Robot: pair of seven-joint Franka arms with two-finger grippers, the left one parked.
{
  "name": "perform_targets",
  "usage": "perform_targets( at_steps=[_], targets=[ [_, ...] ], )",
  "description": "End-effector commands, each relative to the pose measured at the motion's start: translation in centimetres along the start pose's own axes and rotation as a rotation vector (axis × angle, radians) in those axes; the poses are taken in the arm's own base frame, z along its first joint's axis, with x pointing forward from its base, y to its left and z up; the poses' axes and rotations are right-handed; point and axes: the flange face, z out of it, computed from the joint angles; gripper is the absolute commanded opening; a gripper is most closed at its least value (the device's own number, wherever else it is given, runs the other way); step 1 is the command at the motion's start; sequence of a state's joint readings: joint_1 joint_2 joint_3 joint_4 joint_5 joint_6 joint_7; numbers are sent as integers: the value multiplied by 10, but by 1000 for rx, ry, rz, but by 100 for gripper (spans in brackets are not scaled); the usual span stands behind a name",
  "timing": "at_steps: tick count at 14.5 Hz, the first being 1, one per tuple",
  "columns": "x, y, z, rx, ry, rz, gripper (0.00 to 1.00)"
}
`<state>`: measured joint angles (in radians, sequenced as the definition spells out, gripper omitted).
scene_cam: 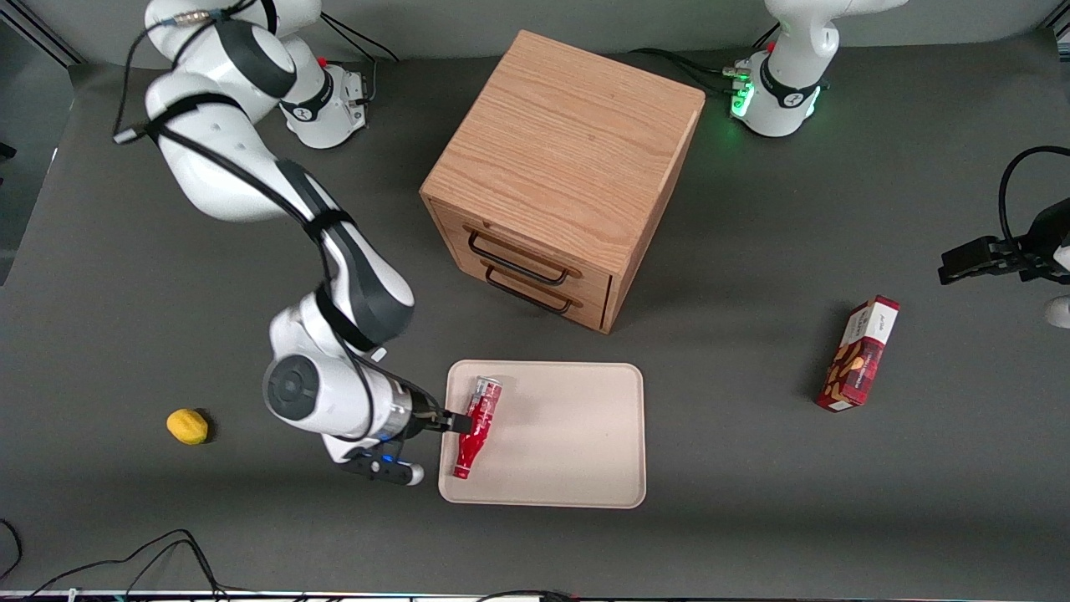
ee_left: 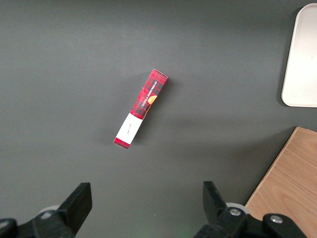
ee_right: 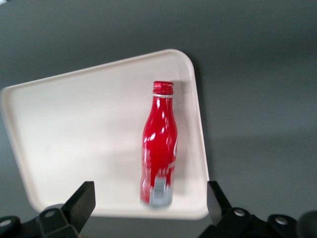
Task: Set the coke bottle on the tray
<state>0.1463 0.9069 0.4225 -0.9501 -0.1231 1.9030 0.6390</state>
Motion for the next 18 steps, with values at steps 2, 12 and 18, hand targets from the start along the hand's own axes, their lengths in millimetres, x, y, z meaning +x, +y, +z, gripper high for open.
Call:
perform_targets(
  at_steps=[2, 12, 18],
  targets=[
    [-43, 40, -168, -135, 52, 5, 100],
    [-173, 215, -328, -192, 0, 116, 100],
    [-175, 214, -324, -196, 1, 77, 100]
  ],
)
